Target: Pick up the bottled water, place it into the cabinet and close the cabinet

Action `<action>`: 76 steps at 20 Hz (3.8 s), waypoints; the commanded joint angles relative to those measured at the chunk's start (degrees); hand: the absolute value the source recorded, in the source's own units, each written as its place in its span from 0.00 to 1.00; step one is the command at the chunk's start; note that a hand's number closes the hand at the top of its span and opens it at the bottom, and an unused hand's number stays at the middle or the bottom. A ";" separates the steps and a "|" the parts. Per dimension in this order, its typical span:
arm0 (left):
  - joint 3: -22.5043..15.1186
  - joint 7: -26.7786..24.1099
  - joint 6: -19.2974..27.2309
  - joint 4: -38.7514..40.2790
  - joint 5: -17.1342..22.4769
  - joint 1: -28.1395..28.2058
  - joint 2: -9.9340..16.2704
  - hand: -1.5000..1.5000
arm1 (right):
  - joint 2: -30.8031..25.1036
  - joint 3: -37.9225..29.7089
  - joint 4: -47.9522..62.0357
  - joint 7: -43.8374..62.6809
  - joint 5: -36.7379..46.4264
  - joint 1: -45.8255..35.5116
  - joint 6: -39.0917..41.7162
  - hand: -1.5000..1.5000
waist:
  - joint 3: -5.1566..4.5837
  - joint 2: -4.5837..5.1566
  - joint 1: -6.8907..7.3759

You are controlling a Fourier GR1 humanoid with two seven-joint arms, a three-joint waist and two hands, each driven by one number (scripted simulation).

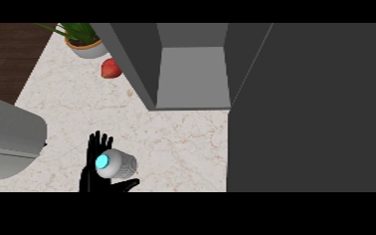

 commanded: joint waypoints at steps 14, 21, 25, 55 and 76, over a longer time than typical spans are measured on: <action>1.25 -3.89 1.80 -0.69 2.66 -5.88 0.22 1.00 | 0.79 -3.05 -6.73 1.04 -4.33 4.06 3.20 0.00 | 0.03 -0.17 0.02; -1.58 -0.91 1.41 -1.48 3.92 -11.12 1.52 1.00 | 0.45 -2.80 -7.40 3.13 -6.21 0.85 1.49 0.00 | 0.01 0.00 0.09; -3.43 -1.47 -1.20 -2.25 2.34 -9.16 2.29 1.00 | 0.81 -2.63 -7.85 4.02 -5.19 1.33 1.86 0.00 | 0.02 -0.10 0.21; -37.33 33.70 52.23 -37.57 0.03 -31.56 -0.61 1.00 | 0.26 -5.15 -5.91 6.41 -8.28 -4.12 1.40 0.00 | 0.04 0.00 -0.75; -33.72 28.32 56.03 -8.36 4.89 -50.78 -0.61 1.00 | -1.62 -10.70 -2.79 9.59 -13.58 -9.06 2.79 0.00 | 0.03 0.32 -1.32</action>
